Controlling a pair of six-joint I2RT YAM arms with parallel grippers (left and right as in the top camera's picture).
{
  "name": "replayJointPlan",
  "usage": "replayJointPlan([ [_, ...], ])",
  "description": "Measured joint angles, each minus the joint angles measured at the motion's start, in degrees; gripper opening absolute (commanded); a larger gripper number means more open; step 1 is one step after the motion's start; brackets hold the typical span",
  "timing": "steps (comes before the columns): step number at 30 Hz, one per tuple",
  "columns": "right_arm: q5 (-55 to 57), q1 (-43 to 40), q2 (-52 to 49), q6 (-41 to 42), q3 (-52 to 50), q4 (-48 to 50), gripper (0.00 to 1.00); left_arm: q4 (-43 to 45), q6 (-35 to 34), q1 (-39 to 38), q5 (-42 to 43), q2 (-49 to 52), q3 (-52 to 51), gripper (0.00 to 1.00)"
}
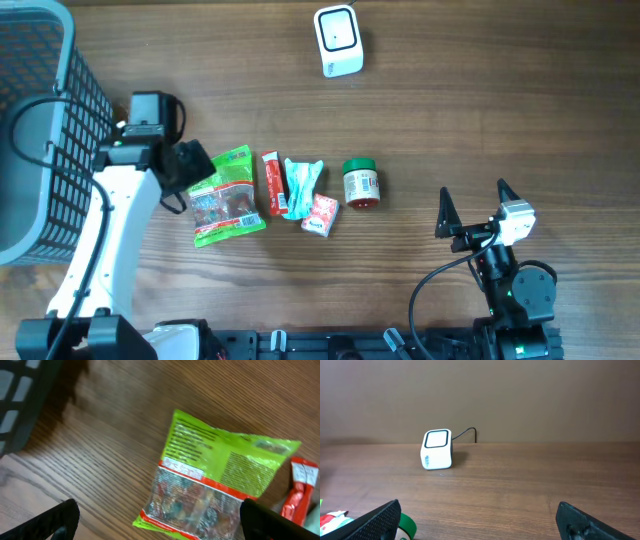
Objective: Scan the item barcode
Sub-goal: 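Lift the gummy bag out and place it left of the packets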
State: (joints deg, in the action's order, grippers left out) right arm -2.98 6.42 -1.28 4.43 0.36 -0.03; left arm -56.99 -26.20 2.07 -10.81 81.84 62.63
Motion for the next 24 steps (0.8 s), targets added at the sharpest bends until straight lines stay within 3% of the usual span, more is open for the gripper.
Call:
replayJointPlan([
  [24, 0.00, 0.00, 0.00, 0.00, 0.00, 0.00, 1.00, 0.00, 0.00, 0.85, 0.39, 0.00, 0.00, 1.00],
])
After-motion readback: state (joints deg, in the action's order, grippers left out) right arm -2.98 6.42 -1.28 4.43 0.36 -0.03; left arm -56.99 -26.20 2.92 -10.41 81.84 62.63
